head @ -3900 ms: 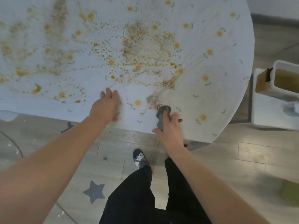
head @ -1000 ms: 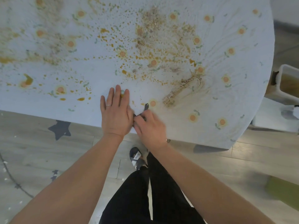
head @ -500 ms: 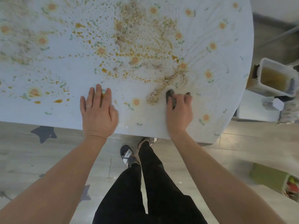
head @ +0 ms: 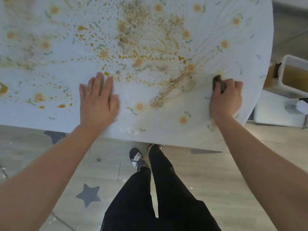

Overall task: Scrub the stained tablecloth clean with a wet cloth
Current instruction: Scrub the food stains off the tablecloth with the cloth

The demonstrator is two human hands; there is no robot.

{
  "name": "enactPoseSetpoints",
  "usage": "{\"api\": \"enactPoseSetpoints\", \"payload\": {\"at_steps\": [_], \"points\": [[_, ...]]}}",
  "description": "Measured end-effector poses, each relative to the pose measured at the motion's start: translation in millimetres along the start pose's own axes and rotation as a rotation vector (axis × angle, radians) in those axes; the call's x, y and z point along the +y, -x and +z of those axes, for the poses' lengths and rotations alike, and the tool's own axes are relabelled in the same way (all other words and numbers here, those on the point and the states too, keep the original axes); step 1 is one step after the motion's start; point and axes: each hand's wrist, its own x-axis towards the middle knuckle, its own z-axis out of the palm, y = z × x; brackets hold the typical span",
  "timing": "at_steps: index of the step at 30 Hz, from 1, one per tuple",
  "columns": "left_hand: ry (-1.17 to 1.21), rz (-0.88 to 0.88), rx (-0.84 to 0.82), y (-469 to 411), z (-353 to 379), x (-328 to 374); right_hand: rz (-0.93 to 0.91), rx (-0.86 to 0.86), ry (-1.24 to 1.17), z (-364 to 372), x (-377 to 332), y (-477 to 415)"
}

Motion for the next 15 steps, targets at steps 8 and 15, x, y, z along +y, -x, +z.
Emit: {"api": "enactPoseSetpoints", "payload": {"at_steps": [8, 15], "points": [[0.007, -0.054, -0.104, -102, 4, -2, -0.624, -0.267, -0.223, 26, -98, 141], [0.086, -0.077, -0.038, -99, 5, 1, -0.617, -0.185, -0.158, 18, -39, 28]]}}
